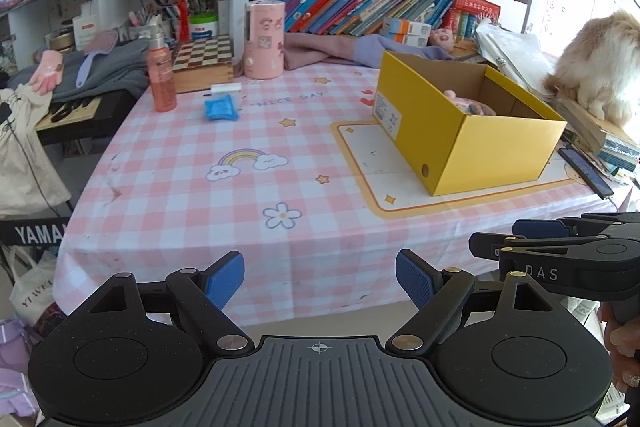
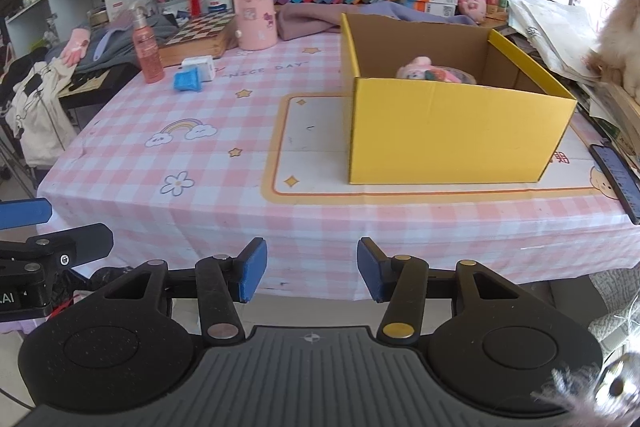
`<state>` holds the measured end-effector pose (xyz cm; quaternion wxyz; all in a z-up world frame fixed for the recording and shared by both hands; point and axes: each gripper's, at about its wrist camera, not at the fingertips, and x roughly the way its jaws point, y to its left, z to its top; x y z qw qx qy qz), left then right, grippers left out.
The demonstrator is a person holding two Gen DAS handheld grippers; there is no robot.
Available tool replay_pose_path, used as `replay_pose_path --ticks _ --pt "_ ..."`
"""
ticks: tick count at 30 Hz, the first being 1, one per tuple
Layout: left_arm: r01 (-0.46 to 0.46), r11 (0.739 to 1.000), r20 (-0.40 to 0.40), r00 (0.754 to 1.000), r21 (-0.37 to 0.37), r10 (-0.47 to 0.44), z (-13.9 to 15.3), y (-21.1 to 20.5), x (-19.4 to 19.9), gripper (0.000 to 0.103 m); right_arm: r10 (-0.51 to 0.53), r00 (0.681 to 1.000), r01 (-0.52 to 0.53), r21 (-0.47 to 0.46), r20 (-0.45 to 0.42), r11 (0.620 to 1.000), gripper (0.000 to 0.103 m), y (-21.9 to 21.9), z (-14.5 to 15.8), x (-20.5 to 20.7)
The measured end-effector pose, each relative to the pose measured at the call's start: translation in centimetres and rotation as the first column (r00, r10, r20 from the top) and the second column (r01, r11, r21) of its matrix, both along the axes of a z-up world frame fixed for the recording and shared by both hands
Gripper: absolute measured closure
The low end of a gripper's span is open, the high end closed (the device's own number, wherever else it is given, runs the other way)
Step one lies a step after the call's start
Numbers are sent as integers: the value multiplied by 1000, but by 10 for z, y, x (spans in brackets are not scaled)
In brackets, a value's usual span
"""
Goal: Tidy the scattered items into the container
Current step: 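Withdraw both tools from the box back toward the table items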
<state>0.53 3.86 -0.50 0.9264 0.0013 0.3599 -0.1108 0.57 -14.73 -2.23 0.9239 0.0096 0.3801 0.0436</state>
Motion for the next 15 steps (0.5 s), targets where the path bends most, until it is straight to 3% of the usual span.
replay_pose_path --ticks 15 --pt "-16 1000 5 1000 -8 16 -1 19 -1 18 27 1000 -27 -13 3 1000 54 22 1 3"
